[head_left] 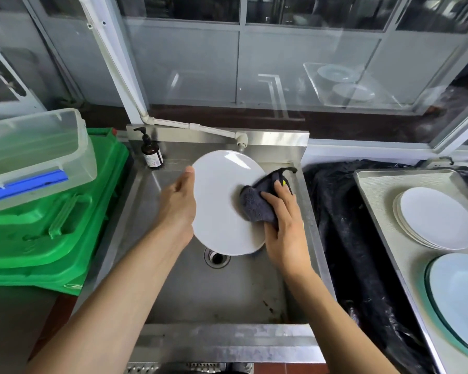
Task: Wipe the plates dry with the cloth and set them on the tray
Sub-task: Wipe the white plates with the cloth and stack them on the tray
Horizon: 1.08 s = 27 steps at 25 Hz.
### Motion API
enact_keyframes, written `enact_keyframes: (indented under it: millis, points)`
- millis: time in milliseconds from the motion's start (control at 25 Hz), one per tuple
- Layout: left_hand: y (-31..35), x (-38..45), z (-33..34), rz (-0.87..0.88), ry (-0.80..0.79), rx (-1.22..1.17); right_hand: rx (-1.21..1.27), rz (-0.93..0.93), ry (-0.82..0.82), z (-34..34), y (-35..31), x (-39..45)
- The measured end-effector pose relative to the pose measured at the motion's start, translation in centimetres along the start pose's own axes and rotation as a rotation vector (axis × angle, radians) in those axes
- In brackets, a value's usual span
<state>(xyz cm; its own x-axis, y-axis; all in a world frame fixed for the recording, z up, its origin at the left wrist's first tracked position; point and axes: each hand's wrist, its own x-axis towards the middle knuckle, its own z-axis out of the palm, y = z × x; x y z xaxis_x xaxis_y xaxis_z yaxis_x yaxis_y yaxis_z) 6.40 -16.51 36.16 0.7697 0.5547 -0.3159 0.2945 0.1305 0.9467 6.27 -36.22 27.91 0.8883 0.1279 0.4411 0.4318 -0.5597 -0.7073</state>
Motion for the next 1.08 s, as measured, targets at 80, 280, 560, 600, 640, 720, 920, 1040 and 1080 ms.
enact_keyframes:
  millis: [80, 280, 560, 600, 640, 720, 920, 1040, 1080]
  points:
    - [0.2, 0.3, -0.1, 0.002, 0.020, 0.019, 0.002, 0.010, -0.036, 0.9, -0.3, -2.8]
    - [0.0, 0.5, 0.6, 0.004, 0.083, 0.125, 0.009, -0.214, -0.074, 2.2, -2.9, -5.4]
    - [-0.1, 1.0, 0.7, -0.180, 0.033, 0.037, -0.123, -0.269, 0.009, 1.0, -2.4, -3.5]
    - [0.3, 1.1, 0.6, -0.232, -0.012, -0.063, -0.075, -0.222, -0.010, 0.7, -2.6, -3.2]
    - [0.6, 1.2, 0.4, -0.283, -0.062, -0.141, -0.005, -0.147, -0.021, 0.4, -2.9, -3.1]
    - [0.6, 1.5, -0.1, -0.325, -0.131, -0.159, 0.233, 0.079, -0.039, 0.0, -3.7, -2.8]
    - [-2.3, 2.5, -0.8, -0.080, -0.089, 0.235, 0.792, 0.506, -0.008, -2.4, -3.6, -0.9]
    - [-3.5, 3.0, -1.2, -0.131, -0.169, 0.194, 0.878, 0.624, 0.012, -3.5, -3.2, 0.1]
    - [-3.7, 3.0, -1.3, -0.139, -0.204, 0.159, 0.912, 0.664, 0.024, -3.8, -3.1, 0.4]
